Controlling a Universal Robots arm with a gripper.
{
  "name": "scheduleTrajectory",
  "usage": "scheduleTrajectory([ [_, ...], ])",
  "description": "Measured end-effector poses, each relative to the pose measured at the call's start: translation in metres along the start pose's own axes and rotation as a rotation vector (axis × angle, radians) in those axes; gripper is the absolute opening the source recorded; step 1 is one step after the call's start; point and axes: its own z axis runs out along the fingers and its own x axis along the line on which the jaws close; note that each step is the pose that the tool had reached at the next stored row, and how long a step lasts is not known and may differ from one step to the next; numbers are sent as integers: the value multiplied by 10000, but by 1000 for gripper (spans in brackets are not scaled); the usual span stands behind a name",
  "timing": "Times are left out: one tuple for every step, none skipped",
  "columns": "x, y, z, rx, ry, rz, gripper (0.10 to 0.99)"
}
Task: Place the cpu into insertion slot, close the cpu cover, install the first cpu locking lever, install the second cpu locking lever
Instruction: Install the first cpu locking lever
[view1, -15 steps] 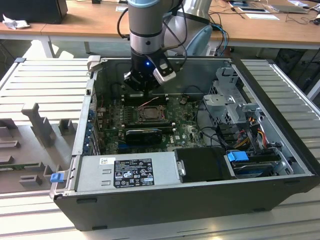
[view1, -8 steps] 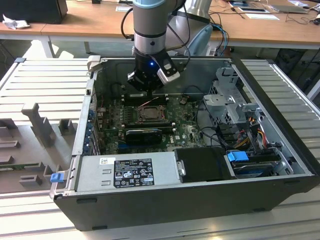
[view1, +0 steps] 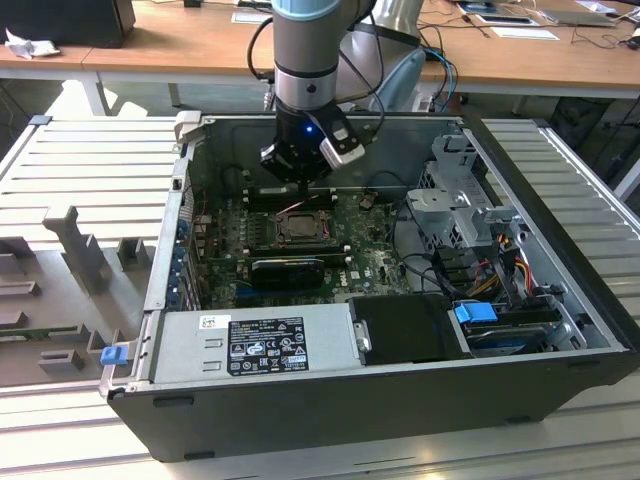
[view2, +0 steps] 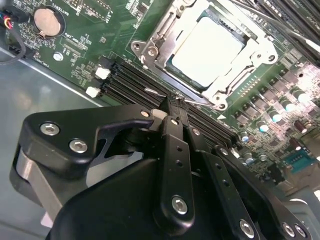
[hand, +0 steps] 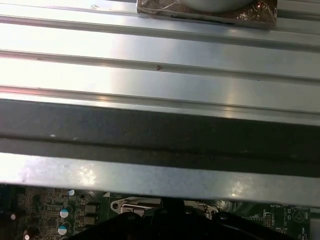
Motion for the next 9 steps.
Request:
scheduleTrajectory([
  [-10,2,5,0,3,0,106],
  [-20,7,9,1,5,0,106],
  [-32,13,16,0,9,1,106],
  [-44,18,25,-1,15,1,106],
  [-52,19,31,-2,19,1,106],
  [-60,18,37,-2,24,3,106],
  [-68,17,44,-2,27,2,106],
  [-80,15,56,-2,27,0,106],
  [-88,14,63,-2,27,-1,106],
])
